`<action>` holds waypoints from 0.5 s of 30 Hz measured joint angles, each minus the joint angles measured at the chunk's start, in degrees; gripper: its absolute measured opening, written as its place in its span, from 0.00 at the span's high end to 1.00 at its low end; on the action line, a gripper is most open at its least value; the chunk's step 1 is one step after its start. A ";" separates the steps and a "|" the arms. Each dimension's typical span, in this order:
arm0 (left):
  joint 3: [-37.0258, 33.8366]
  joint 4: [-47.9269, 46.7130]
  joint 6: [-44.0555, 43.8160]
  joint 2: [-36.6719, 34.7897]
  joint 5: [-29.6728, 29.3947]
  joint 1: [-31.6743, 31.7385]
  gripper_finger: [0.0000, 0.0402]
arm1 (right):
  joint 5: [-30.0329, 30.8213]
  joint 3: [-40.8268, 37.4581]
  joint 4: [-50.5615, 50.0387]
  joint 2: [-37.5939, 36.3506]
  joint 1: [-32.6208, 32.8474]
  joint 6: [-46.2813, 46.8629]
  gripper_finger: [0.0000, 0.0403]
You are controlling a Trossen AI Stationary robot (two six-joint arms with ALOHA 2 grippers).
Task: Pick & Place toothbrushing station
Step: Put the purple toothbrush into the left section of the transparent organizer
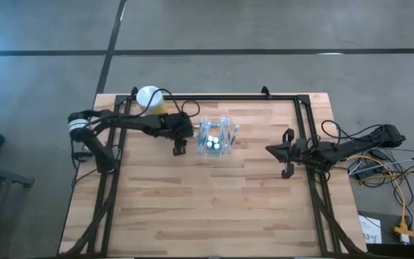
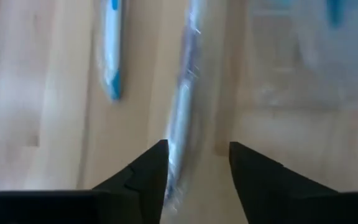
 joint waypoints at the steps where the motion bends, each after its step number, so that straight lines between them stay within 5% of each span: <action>1: 0.82 0.02 0.29 0.89 -0.43 0.01 0.56 | -0.37 0.00 -0.38 0.00 0.01 0.20 0.98; 15: 4.54 -0.60 3.20 9.83 0.94 3.63 0.54 | -2.95 0.02 -2.05 0.13 0.02 1.62 0.98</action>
